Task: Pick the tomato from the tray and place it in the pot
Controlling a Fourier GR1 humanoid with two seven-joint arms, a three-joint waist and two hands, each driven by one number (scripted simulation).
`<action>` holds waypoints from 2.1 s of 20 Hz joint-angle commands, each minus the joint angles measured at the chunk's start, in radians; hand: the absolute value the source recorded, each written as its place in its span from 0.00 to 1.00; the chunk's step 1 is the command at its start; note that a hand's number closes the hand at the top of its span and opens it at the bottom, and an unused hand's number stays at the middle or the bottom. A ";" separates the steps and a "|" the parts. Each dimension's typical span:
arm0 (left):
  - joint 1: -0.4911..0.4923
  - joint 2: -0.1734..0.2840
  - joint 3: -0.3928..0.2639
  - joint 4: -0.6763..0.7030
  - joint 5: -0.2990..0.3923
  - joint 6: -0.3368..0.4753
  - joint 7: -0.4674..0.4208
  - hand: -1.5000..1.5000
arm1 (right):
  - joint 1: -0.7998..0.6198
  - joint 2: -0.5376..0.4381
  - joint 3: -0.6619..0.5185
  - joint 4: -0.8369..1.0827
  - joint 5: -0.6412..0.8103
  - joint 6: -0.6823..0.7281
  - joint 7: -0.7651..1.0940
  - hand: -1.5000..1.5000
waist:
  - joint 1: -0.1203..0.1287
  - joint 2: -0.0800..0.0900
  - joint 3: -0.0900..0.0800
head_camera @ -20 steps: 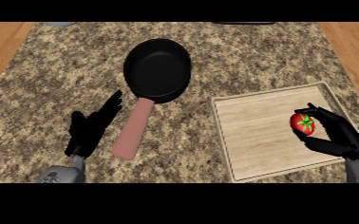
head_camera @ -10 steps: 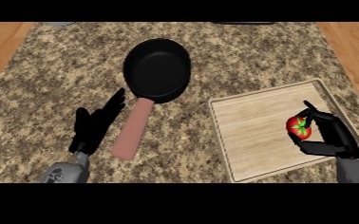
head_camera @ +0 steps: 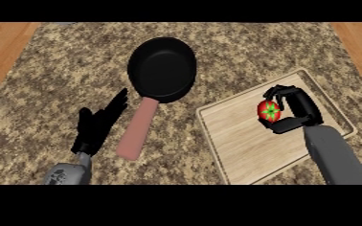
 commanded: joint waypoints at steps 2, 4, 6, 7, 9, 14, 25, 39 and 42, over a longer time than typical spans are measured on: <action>0.012 0.029 0.056 -0.006 0.008 -0.028 -0.008 0.50 | -0.047 0.021 -0.009 -0.053 0.016 -0.036 0.031 1.00 | -0.017 -0.003 0.003; 0.047 0.010 0.038 0.038 -0.008 -0.027 -0.067 0.50 | -0.037 0.009 0.022 -0.104 0.064 -0.092 0.026 1.00 | -0.020 -0.003 0.003; 0.064 0.013 0.033 0.008 0.000 -0.047 -0.051 0.50 | -0.053 0.016 0.035 -0.202 0.065 -0.098 0.142 1.00 | -0.022 -0.005 0.002; 0.058 -0.012 0.023 -0.035 -0.026 0.008 -0.017 0.50 | -0.023 0.044 0.051 -0.232 0.090 -0.150 0.123 1.00 | -0.022 -0.006 0.003; 0.065 -0.022 0.021 0.026 -0.022 -0.014 -0.067 0.50 | -0.020 0.028 0.070 -0.293 0.128 -0.197 0.156 1.00 | -0.026 -0.006 0.002; 0.051 -0.027 0.022 -0.033 -0.022 -0.004 0.007 0.50 | -0.017 0.014 0.094 -0.521 0.171 -0.233 0.295 1.00 | -0.025 -0.007 0.002; 0.065 0.000 0.049 -0.070 -0.020 -0.042 0.012 0.50 | -0.232 0.077 0.189 -0.730 0.334 -0.233 0.752 1.00 | -0.014 -0.005 0.003; -0.035 -0.029 0.051 0.007 -0.048 -0.038 0.035 0.50 | -0.692 0.281 0.267 -0.206 0.539 -0.218 0.871 1.00 | 0.011 0.007 0.002; 0.015 -0.033 0.040 0.006 -0.050 -0.048 -0.009 0.50 | -0.693 0.290 0.365 -0.146 0.662 -0.251 0.887 1.00 | 0.017 0.007 0.002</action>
